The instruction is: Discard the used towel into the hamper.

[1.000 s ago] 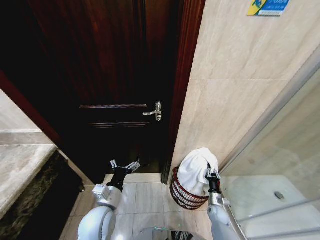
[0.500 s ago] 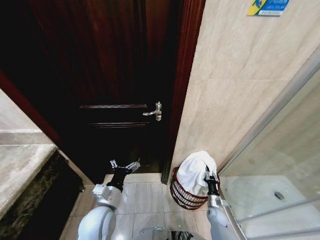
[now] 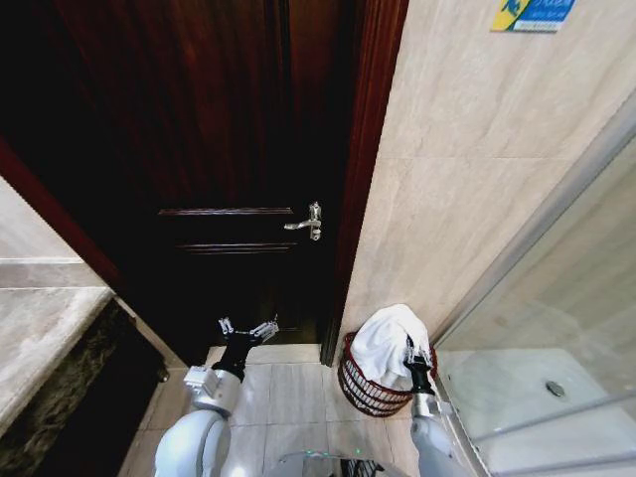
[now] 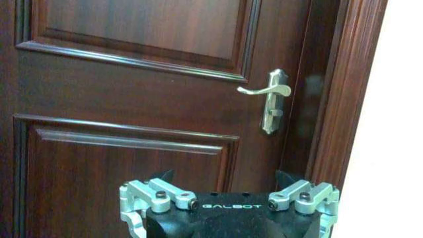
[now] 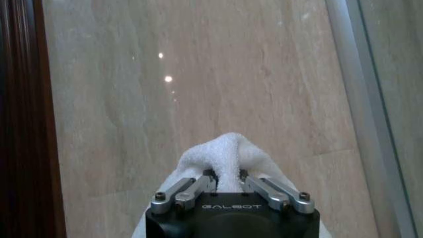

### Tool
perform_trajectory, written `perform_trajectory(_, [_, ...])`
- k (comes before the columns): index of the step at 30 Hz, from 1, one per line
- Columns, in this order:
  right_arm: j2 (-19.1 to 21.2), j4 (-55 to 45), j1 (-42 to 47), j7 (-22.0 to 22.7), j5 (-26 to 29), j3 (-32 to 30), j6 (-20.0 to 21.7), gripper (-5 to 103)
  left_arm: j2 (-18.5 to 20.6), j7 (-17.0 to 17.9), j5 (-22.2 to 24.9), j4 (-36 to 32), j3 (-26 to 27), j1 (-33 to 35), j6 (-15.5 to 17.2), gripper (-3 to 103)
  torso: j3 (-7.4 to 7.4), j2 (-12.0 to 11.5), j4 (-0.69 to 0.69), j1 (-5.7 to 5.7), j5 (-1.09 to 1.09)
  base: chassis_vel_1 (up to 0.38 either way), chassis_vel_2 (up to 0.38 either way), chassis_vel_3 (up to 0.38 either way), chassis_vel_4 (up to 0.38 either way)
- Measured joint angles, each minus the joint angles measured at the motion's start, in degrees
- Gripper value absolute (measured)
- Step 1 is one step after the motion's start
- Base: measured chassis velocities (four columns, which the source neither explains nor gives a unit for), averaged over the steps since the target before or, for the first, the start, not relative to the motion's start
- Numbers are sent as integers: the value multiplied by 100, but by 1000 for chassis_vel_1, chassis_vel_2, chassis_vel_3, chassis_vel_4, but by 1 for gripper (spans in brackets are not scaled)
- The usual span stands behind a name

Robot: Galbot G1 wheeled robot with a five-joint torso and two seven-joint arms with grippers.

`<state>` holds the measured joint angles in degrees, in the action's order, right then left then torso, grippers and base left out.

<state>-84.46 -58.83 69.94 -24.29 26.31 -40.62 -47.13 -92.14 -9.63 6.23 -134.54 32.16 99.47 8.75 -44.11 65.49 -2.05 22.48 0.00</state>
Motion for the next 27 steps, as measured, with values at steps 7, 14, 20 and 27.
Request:
perform_trajectory(7, [82,357,-145,114,-351,-27,0,13,0,0,0,0,0,0,0,100,0,0,0,0,0,0,0,0,0])
perform_trajectory(14, [151,617,-276,123,-434,-1,0,13,0,0,0,0,0,0,0,100,0,0,0,0,0,0,0,0,0])
perform_trajectory(20, [155,721,-336,114,-430,40,0,13,0,0,0,0,0,0,0,100,0,0,0,0,0,0,0,0,0])
perform_trajectory(27, [183,995,-345,113,-383,144,74,13,0,0,0,0,0,0,0,100,0,0,0,0,1,0,0,0,0])
